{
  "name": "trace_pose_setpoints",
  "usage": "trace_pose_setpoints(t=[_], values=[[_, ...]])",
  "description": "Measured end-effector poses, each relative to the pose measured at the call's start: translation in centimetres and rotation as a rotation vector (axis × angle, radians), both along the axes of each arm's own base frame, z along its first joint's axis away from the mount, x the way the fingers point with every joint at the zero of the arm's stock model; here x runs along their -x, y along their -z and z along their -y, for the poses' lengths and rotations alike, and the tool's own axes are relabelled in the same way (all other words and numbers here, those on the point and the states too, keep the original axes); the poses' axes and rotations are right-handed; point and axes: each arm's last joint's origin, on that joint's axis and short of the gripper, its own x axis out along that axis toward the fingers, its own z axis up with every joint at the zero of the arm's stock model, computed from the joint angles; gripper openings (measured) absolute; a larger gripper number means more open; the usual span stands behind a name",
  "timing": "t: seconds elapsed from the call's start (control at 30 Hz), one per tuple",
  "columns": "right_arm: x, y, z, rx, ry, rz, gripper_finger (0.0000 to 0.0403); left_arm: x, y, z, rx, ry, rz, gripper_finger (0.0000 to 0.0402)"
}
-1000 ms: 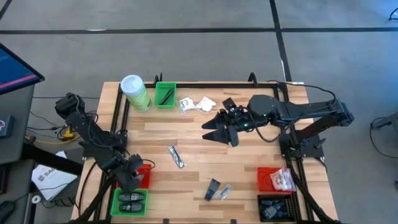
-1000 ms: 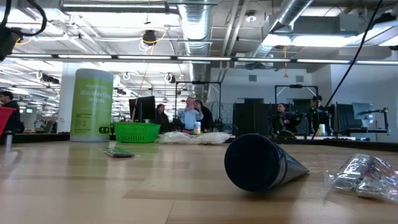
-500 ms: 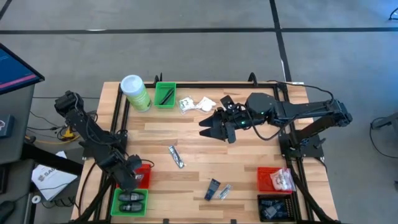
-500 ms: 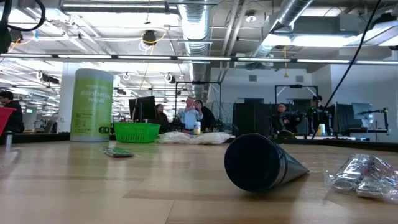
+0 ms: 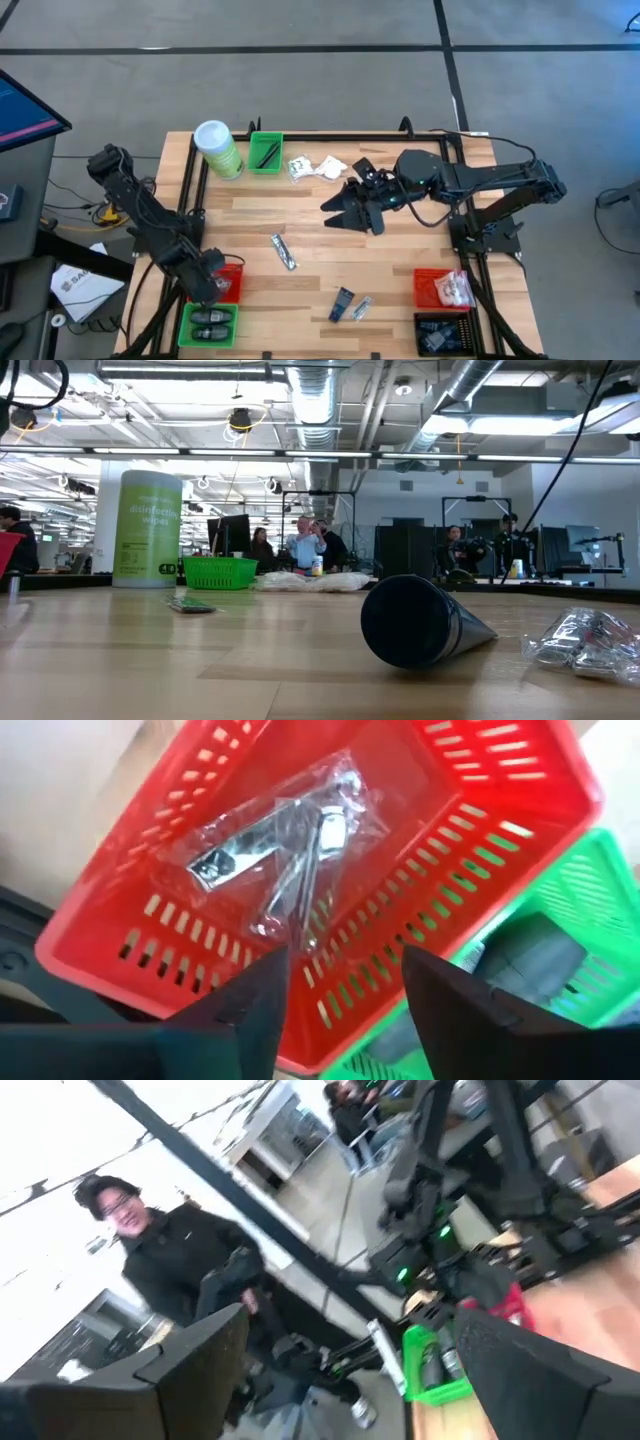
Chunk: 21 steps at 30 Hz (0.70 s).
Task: Pick & Place Travel size toiletries
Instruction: Put the shave cream into the black bin
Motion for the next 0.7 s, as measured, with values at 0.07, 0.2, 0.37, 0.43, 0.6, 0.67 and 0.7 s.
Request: trace_pose_setpoints(t=[0.07,0.2,0.37,0.43,0.6,0.67,0.7], values=[[0.1,0.0,-0.1,0.002,-0.054,0.001,0.0343,0.1,-0.3,-0.1,0.020,-0.020,0.008,0.0194],[0.3,-0.2,0.0,-0.004,-0.157,0.005,0.0342,0.3,-1.2,-0.5,0.071,-0.079,0.045,0.0194],[0.4,-0.2,0.4,-0.037,-0.254,-0.009,0.0335,0.3,-2.6,-0.9,0.139,-0.150,0.180,0.0184],[0.5,-0.2,0.4,-0.043,-0.282,-0.015,0.0330,0.3,-3.1,-1.1,0.157,-0.178,0.234,0.0178],[0.5,0.0,0.2,-0.068,-0.315,-0.043,0.0307,0.2,-4.1,-1.4,0.185,-0.235,0.368,0.0158],[0.6,0.2,0.2,-0.079,-0.326,-0.071,0.0289,0.1,-4.6,-1.5,0.210,-0.255,0.422,0.0148],[0.6,0.3,0.2,-0.081,-0.329,-0.086,0.0279,0.0,-4.8,-1.4,0.222,-0.266,0.457,0.0143]])
